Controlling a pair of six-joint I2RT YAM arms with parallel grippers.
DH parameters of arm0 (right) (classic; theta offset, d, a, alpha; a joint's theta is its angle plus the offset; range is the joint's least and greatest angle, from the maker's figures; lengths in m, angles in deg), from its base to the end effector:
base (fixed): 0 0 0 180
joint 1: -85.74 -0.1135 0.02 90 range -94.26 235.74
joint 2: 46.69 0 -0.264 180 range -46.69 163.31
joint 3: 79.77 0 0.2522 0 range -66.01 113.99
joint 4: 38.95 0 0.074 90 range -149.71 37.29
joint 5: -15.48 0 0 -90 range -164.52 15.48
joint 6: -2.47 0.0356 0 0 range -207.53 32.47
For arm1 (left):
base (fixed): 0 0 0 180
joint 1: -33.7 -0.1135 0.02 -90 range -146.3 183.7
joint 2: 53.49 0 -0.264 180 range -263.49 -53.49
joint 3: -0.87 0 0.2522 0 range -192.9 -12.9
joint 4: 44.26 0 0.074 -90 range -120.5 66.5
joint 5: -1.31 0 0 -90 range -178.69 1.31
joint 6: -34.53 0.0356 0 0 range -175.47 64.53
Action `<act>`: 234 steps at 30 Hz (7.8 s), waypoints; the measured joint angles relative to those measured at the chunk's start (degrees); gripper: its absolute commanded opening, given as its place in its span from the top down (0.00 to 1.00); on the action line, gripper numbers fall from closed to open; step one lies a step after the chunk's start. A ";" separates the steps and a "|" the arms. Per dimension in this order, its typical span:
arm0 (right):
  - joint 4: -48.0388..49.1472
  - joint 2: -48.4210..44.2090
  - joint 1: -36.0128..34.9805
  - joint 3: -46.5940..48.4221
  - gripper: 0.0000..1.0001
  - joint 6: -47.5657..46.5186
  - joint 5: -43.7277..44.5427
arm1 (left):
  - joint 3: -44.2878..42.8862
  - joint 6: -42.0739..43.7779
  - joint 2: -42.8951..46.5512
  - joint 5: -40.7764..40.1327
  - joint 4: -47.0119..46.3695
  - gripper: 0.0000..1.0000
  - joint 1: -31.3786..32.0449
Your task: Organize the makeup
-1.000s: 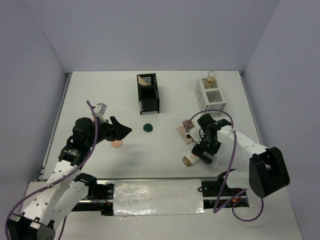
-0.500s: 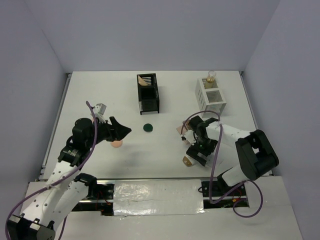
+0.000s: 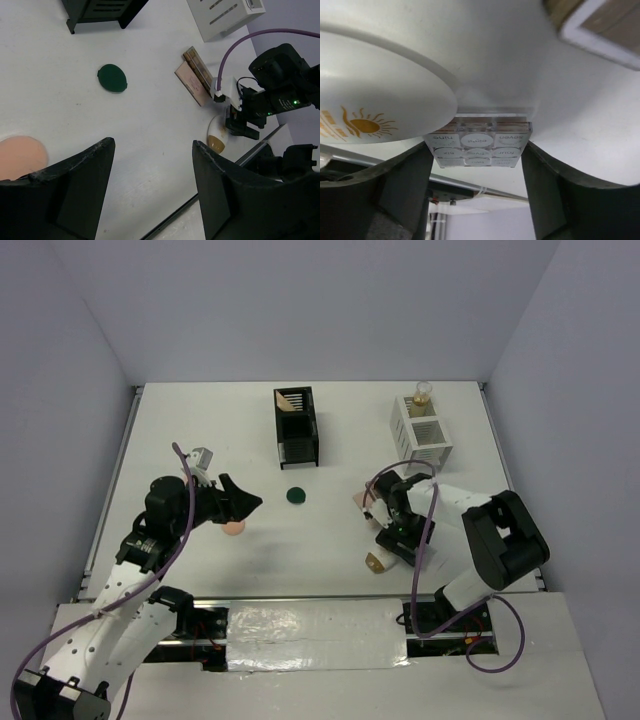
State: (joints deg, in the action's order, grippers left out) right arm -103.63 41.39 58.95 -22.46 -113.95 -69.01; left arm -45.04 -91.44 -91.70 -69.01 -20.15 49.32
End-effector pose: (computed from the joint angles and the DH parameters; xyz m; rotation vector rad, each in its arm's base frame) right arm 0.1957 0.0950 0.1394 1.3692 -2.7180 0.1469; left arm 0.1563 -0.0561 0.2802 -0.0946 1.9458 -0.9305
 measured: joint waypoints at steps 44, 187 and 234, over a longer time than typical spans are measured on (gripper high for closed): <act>24.04 -1.66 30.71 32.68 0.85 -2.38 -29.09 | -1.14 1.49 -7.21 0.59 -1.81 0.25 0.09; 16.59 -4.17 16.46 29.53 0.86 7.39 -33.40 | -9.49 -3.43 -15.19 -32.00 2.36 0.36 29.68; 56.50 3.30 35.91 22.40 0.66 19.28 -36.15 | -9.88 -3.28 -19.43 -30.32 1.07 0.36 29.68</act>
State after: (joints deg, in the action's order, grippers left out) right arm -47.13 44.69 94.86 -0.06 -94.67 -105.16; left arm -54.92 -94.71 -111.13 -99.32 -19.08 79.00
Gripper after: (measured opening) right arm 0.609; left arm 0.642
